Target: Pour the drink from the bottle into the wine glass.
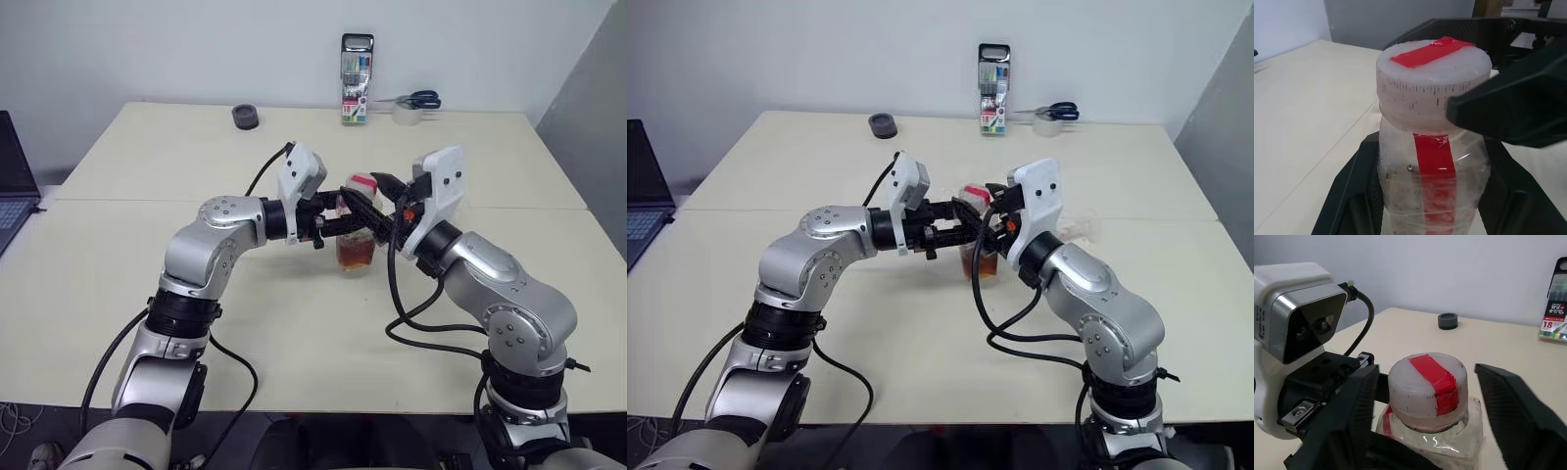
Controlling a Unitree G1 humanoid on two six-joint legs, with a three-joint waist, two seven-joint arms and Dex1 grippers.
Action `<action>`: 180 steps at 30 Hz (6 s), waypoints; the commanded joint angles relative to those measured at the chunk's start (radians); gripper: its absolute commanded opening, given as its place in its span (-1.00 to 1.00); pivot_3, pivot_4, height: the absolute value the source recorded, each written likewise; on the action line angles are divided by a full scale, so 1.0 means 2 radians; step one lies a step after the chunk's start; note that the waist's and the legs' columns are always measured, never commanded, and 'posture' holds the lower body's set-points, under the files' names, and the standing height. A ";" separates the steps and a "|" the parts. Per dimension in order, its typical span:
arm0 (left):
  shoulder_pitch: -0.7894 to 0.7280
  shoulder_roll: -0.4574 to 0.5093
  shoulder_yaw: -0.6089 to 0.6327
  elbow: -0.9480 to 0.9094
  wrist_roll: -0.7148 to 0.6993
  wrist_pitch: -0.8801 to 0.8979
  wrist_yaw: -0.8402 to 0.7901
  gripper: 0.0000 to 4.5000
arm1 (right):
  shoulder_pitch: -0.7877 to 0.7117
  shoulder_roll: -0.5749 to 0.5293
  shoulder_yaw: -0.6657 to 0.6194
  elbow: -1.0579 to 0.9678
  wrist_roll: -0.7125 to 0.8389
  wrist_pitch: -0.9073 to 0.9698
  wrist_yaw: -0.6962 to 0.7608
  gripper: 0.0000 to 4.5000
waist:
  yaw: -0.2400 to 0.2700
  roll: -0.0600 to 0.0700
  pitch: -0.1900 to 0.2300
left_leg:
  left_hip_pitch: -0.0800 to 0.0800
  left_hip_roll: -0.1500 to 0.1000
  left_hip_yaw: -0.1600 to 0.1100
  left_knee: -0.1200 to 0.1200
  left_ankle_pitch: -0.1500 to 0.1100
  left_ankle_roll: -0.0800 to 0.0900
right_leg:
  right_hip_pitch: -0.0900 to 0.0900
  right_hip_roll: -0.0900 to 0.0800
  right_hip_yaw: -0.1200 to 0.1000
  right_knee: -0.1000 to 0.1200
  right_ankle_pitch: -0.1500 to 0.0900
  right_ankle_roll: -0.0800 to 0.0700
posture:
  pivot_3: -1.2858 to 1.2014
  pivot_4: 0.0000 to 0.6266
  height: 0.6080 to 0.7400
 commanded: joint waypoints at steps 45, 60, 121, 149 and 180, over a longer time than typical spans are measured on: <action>-0.021 0.017 0.010 0.023 -0.025 -0.059 -0.103 -0.09 | 0.000 -0.090 -0.013 -0.091 0.108 0.016 -0.017 0.98 | -0.001 0.001 0.001 | -0.007 -0.001 -0.001 0.007 0.000 0.000 | -0.006 0.000 0.001 0.007 0.000 0.000 | 0.03 -0.52 1.00; -0.010 0.026 0.011 0.005 -0.026 -0.046 -0.104 -0.09 | -0.010 -0.079 0.020 -0.048 0.034 -0.042 0.008 0.26 | -0.001 0.001 0.001 | -0.006 -0.001 -0.001 0.007 0.000 0.000 | -0.006 0.000 0.001 0.007 0.000 0.000 | 0.03 -0.52 1.00; 0.003 0.055 0.008 -0.013 -0.032 -0.037 -0.116 -0.09 | -0.003 -0.116 0.011 -0.031 0.023 -0.075 0.073 0.98 | 0.000 0.001 0.001 | -0.006 -0.001 -0.001 0.008 0.000 0.001 | -0.006 0.000 0.001 0.008 0.000 0.000 | 0.03 -0.52 1.00; -0.007 0.056 0.008 -0.001 -0.028 -0.040 -0.124 -0.09 | -0.010 -0.127 -0.005 -0.050 0.094 -0.050 0.102 0.98 | 0.000 0.001 0.001 | -0.006 -0.001 -0.001 0.007 0.000 0.001 | -0.006 0.000 0.001 0.008 0.000 0.000 | 0.03 -0.52 1.00; 0.005 0.062 0.006 -0.025 -0.038 -0.026 -0.131 -0.09 | -0.047 -0.107 -0.009 -0.012 0.085 -0.060 0.123 -0.23 | -0.001 0.001 0.001 | -0.006 -0.001 -0.001 0.008 0.000 0.001 | -0.006 0.000 0.001 0.008 0.000 0.000 | 0.03 -0.52 1.00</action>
